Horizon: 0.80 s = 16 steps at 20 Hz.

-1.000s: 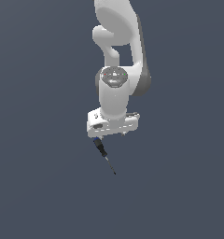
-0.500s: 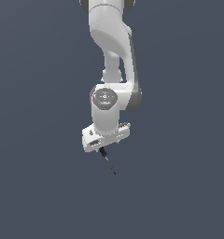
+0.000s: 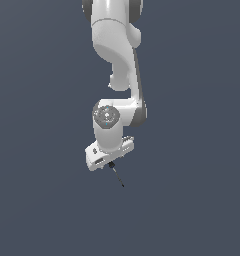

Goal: Pick up the object and move it to a goal position.

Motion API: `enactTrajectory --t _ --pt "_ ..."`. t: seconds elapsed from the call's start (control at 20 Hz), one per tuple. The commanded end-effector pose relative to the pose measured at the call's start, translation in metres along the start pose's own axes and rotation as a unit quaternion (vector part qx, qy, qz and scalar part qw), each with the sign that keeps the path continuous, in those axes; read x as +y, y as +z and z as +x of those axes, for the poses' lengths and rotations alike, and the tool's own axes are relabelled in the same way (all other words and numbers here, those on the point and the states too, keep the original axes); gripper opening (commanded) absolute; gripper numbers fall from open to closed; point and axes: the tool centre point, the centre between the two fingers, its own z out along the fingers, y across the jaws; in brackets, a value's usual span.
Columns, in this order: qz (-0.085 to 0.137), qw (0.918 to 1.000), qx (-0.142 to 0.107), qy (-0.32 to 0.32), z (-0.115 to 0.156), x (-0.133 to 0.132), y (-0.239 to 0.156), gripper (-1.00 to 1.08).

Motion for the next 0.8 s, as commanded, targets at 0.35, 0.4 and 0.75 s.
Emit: enactTrajectory --t 0.35,0.4,0.75 --pt "0.000 1.0000 0.000 -0.006 0.000 0.001 0.009 1.00" --pt "0.000 1.0000 0.000 -0.006 0.000 0.001 0.012 1.00" --pt "0.000 1.0000 0.000 -0.007 -0.001 0.001 0.046 1.00"
